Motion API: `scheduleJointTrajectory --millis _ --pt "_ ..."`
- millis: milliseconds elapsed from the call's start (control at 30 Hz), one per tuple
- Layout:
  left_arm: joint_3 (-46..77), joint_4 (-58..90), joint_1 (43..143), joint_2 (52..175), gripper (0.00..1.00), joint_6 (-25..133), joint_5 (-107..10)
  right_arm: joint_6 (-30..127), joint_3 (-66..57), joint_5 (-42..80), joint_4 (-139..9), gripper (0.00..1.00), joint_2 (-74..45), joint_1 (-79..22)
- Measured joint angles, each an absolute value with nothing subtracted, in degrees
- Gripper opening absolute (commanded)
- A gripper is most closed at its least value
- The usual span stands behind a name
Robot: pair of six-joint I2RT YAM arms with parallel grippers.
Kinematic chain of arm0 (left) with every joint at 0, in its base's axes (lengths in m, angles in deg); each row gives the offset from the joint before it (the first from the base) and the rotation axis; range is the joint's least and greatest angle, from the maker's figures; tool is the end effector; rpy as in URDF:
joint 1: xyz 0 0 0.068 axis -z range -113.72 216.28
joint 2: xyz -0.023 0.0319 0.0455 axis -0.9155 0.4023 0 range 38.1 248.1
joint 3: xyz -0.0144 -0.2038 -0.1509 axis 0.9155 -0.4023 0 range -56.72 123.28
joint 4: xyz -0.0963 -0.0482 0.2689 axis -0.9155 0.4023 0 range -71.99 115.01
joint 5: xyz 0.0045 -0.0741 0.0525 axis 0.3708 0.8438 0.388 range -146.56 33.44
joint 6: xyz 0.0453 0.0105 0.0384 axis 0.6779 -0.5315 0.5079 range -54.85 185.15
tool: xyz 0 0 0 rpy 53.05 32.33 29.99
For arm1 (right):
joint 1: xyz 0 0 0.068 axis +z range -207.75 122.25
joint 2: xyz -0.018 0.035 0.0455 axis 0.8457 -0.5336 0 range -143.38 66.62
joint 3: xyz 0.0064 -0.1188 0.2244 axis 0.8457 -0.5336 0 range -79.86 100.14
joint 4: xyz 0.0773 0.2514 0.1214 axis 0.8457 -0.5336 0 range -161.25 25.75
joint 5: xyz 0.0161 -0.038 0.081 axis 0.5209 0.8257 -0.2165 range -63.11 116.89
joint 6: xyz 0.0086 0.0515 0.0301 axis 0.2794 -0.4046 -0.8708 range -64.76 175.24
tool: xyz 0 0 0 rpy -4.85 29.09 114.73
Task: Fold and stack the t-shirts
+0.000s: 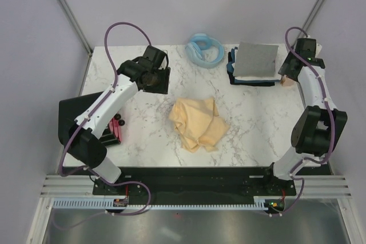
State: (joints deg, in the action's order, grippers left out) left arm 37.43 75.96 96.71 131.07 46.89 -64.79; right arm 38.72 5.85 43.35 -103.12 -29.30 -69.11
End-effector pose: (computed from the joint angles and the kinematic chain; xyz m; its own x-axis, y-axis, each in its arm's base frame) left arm 0.3230 -0.1824 0.3244 -0.8208 0.1225 -0.5580 0.1858 0.9809 -0.0579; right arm 0.3925 -0.0918 0.2788 -0.6048 0.3997 -0.6889 0.5662 0.8240 -0.0190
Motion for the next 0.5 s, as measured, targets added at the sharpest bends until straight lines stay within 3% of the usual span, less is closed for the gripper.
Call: scheduleJointTrajectory --millis 100,500 --pt "33.1 74.2 95.9 128.4 0.56 46.4 -63.4 38.5 8.6 41.9 -102.1 0.86 -32.6 -71.9" --pt "24.3 72.3 94.1 126.0 0.54 45.9 -59.7 38.9 27.4 36.4 -102.6 0.84 -46.8 -75.1"
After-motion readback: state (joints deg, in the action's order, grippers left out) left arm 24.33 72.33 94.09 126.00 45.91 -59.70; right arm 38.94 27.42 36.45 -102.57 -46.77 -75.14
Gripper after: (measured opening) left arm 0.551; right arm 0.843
